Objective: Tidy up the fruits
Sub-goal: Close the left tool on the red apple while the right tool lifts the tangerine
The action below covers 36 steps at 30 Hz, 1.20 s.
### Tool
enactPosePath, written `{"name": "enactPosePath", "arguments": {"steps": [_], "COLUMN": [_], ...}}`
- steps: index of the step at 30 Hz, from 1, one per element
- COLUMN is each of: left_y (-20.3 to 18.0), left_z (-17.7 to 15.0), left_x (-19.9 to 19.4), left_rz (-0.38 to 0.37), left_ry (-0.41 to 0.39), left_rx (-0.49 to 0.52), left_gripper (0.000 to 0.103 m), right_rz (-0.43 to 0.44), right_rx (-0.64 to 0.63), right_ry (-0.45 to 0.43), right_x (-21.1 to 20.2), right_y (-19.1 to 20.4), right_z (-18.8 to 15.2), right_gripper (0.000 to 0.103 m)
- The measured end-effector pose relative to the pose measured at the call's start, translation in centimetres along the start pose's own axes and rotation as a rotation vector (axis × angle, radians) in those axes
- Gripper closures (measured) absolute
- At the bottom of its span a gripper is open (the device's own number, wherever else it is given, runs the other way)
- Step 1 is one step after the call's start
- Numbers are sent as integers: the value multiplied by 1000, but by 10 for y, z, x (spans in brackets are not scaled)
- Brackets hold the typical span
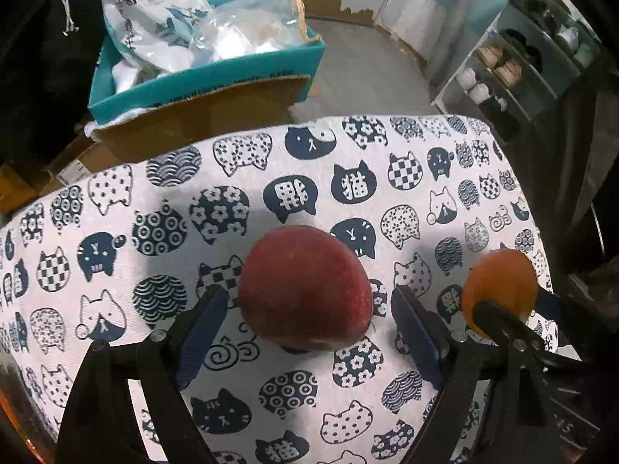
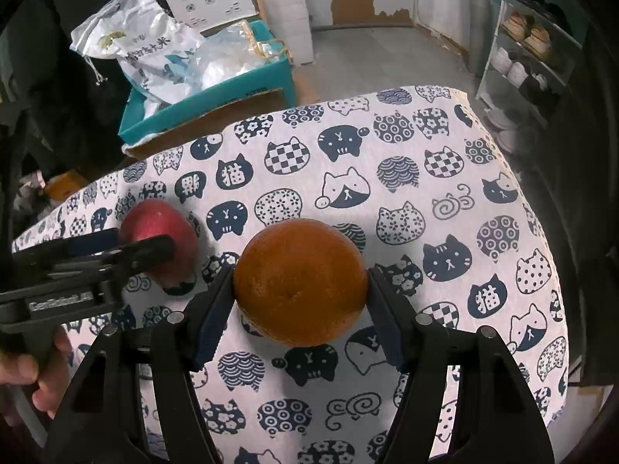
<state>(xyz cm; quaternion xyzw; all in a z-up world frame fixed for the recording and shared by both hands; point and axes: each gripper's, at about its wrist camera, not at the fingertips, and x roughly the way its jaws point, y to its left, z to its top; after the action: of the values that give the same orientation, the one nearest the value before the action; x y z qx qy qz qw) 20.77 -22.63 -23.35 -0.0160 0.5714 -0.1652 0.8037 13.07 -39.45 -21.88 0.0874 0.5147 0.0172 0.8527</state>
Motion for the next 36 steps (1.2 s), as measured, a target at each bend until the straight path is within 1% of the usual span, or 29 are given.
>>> {"name": "enactPosePath", "arguments": {"steps": [5, 7, 8, 12, 16, 18, 25, 36], "left_y": [4, 6, 6, 4, 1, 3, 0, -6], "left_z": [0, 0, 0, -3, -8, -8, -13, -22], "left_x": [9, 11, 11, 11, 7, 5, -17, -80], "left_rz": [-5, -5, -22, -18, 21, 20, 29, 38], "left_ry": [4, 3, 7, -5, -24, -26, -64, -156], "left_rx": [-15, -8, -4, 29, 58, 58, 91, 117], "left_gripper": [15, 25, 29, 29, 29, 29, 29, 29], "right_rz": [-5, -9, -8, -6, -7, -7, -7, 9], "right_rx": [7, 8, 10, 6, -6, -8, -31, -72], "right_ry": [-1, 2, 3, 4, -1, -4, -31, -116], "right_x": [0, 0, 1, 1, 1, 0, -11, -52], "right_y": [-3, -4, -4, -2, 2, 3, 10, 29], "right_z": [0, 0, 0, 1, 1, 1, 4, 13], "right_gripper": [36, 36, 36, 36, 36, 36, 36, 36]}}
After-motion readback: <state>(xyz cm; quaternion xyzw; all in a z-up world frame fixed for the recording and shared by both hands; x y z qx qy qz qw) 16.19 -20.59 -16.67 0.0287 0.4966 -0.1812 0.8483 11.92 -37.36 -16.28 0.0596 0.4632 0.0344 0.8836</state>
